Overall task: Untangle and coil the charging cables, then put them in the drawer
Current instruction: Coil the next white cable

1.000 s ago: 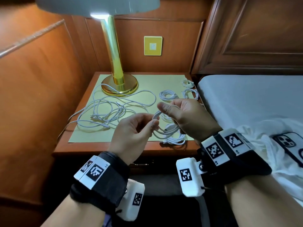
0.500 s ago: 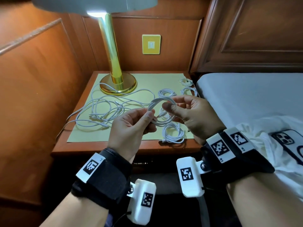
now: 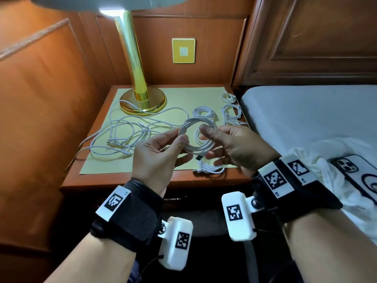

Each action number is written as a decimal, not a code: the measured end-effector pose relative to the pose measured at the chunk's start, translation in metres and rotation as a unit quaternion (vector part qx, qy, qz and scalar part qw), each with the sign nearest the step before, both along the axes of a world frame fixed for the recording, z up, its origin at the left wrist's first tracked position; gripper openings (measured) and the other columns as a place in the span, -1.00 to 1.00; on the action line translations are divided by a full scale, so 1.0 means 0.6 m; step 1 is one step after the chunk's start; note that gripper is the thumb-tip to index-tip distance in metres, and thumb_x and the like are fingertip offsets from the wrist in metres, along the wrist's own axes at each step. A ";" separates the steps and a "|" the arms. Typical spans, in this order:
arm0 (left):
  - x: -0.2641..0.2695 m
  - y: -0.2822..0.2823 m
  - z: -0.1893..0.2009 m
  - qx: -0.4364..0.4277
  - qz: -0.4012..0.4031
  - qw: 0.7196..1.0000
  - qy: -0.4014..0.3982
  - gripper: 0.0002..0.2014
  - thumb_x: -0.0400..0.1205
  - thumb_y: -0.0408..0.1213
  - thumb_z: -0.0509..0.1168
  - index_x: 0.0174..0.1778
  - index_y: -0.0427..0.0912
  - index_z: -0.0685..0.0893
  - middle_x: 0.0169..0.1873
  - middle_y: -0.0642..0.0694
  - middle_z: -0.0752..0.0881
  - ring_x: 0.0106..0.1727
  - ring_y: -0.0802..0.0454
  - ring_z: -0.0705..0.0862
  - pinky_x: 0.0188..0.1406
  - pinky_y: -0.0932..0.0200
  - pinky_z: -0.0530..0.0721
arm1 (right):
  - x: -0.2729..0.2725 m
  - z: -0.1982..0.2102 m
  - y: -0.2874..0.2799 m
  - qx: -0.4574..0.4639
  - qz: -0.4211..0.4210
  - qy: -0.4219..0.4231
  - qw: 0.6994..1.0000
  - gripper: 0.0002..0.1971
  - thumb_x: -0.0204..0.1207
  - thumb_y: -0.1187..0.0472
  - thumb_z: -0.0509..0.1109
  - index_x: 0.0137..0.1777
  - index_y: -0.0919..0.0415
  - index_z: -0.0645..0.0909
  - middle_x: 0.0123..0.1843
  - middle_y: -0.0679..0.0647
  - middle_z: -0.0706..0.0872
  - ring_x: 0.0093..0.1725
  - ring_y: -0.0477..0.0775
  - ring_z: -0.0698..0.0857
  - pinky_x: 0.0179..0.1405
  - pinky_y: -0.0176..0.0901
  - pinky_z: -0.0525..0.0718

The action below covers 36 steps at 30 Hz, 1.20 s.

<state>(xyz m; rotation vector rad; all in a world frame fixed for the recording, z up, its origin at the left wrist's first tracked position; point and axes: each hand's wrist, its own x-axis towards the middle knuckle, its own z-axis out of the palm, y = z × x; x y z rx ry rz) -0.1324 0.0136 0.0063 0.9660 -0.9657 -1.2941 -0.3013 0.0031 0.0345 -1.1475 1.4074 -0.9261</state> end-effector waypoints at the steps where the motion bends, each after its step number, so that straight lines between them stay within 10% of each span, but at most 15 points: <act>1: -0.002 0.000 0.000 -0.001 0.002 1.000 -0.003 -0.82 0.59 -0.47 0.43 0.10 -0.33 0.79 -0.31 -0.09 0.84 -0.27 -0.01 0.81 -0.26 0.16 0.79 | 0.000 0.000 0.000 -0.005 -0.007 -0.012 1.000 -0.36 0.16 -0.24 0.54 0.07 0.28 0.74 -0.22 0.09 0.81 -0.25 0.02 0.81 -0.24 -0.06 0.72; 5: -0.010 -0.003 -0.002 -0.010 0.010 1.000 -0.024 -0.82 0.58 -0.52 0.44 0.07 -0.30 0.80 -0.31 -0.07 0.85 -0.28 -0.01 0.82 -0.23 0.13 0.82 | -0.003 -0.003 0.001 0.007 -0.040 -0.062 0.997 -0.43 0.27 -0.07 0.61 0.16 0.33 0.71 -0.03 0.21 0.80 -0.19 0.06 0.83 -0.30 -0.13 0.74; 10: -0.019 -0.004 -0.001 -0.022 0.018 0.999 -0.015 -0.79 0.57 -0.55 0.44 0.06 -0.23 0.80 -0.34 -0.07 0.85 -0.34 0.03 0.80 -0.28 0.16 0.81 | -0.008 -0.003 0.005 0.046 -0.034 -0.058 0.997 -0.58 0.43 -0.14 0.55 -0.01 0.25 0.74 -0.31 0.10 0.67 -0.34 0.06 0.78 -0.38 -0.11 0.71; 20: -0.017 -0.007 0.006 -0.015 0.007 1.000 0.014 -0.67 0.58 -0.53 0.42 0.28 -0.34 0.75 -0.19 -0.22 0.79 -0.25 0.03 0.79 -0.24 0.18 0.78 | -0.016 0.007 0.010 0.015 -0.014 -0.034 0.999 -0.43 0.13 -0.32 0.58 -0.03 0.10 0.74 -0.08 0.03 0.78 -0.04 0.05 0.77 -0.34 -0.10 0.61; 24: -0.007 -0.011 0.011 -0.025 -0.002 1.000 0.015 -0.67 0.60 -0.56 0.39 0.20 -0.14 0.78 -0.24 -0.12 0.76 -0.26 0.03 0.77 -0.24 0.16 0.79 | -0.019 0.009 0.013 0.008 0.014 0.007 1.000 -0.33 0.15 -0.47 0.50 -0.05 0.14 0.73 -0.20 -0.02 0.75 -0.20 -0.04 0.63 -0.19 -0.08 0.52; 30: 0.015 -0.026 0.001 -0.114 0.054 0.978 -0.168 -0.64 0.63 -0.51 0.43 0.11 0.11 0.81 -0.04 -0.24 0.75 -0.18 -0.01 0.81 -0.20 0.10 0.85 | -0.040 0.014 0.017 0.032 -0.005 -0.064 0.997 -0.71 0.64 0.06 0.40 0.02 0.33 0.72 -0.38 0.04 0.63 -0.52 -0.12 0.43 -0.52 -0.22 0.30; 36: 0.007 -0.026 -0.017 -0.152 0.081 0.949 -0.263 -0.65 0.62 -0.37 0.46 0.22 0.16 0.80 -0.10 -0.04 0.72 -0.08 -0.11 0.81 -0.12 -0.07 0.85 | -0.022 0.016 0.027 0.041 0.025 -0.213 0.976 -0.70 0.41 0.22 0.48 0.09 0.37 0.67 -0.31 0.12 0.75 -0.34 -0.07 0.75 -0.36 -0.26 0.77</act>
